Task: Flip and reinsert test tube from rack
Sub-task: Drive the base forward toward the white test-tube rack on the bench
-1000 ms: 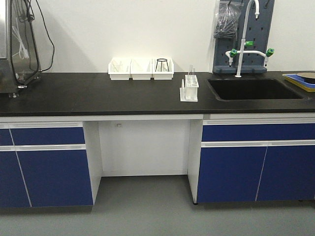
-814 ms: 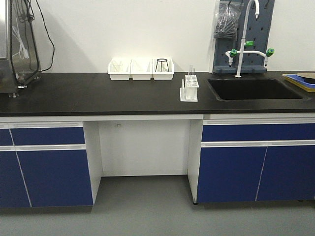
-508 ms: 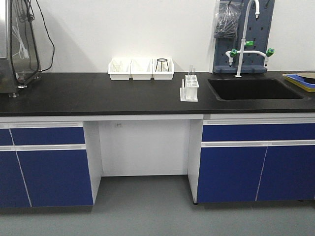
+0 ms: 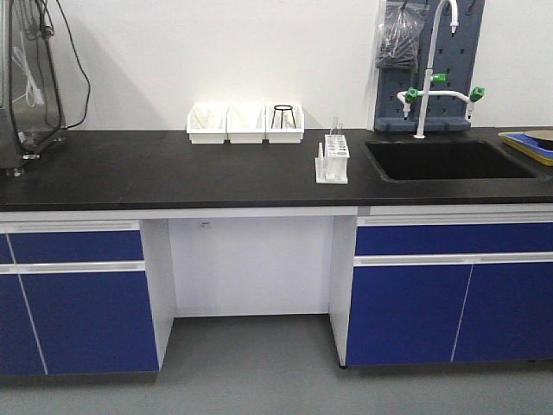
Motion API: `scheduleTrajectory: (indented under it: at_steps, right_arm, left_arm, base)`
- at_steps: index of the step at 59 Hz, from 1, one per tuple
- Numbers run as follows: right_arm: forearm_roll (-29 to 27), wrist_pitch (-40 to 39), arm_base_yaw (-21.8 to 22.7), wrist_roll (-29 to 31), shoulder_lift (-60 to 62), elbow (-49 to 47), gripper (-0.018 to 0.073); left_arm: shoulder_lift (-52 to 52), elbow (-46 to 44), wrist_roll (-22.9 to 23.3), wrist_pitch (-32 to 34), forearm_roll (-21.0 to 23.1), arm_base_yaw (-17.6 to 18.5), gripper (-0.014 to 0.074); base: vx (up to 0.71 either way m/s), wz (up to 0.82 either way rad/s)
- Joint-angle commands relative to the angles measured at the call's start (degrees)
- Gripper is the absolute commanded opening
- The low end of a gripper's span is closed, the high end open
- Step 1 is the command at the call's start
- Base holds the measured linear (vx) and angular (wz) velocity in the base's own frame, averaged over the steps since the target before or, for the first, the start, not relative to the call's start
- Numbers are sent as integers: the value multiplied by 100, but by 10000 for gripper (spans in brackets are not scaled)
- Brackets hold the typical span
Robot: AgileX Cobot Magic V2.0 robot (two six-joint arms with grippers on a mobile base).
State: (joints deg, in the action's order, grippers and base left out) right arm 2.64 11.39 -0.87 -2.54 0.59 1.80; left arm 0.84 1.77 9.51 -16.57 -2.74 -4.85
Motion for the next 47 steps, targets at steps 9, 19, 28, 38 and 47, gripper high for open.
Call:
scheduleTrajectory:
  at_steps: [9,19,28,38,47]
  right_arm:
    - [15,-453,24,18,61,-3,-8]
    - [15,-453,24,18,61,-3,-8]
    - [15,-453,24,18,61,-3,-8]
    - [15,-453,24,18,61,-3,-8]
    - [15,-474,24,18,61,-3,-8]
  left_arm:
    - [71,5,1,501,21,28,-6]
    - [71,5,1,501,21,28,-6]
    - [71,5,1,501,21,28,-6]
    - [71,5,1,501,21,28,-6]
    - [71,5,1,501,21,28,-6]
  base:
    - [28,-9]
    - [35,-6]
    - [43,7]
    - [48,8]
    - [51,5]
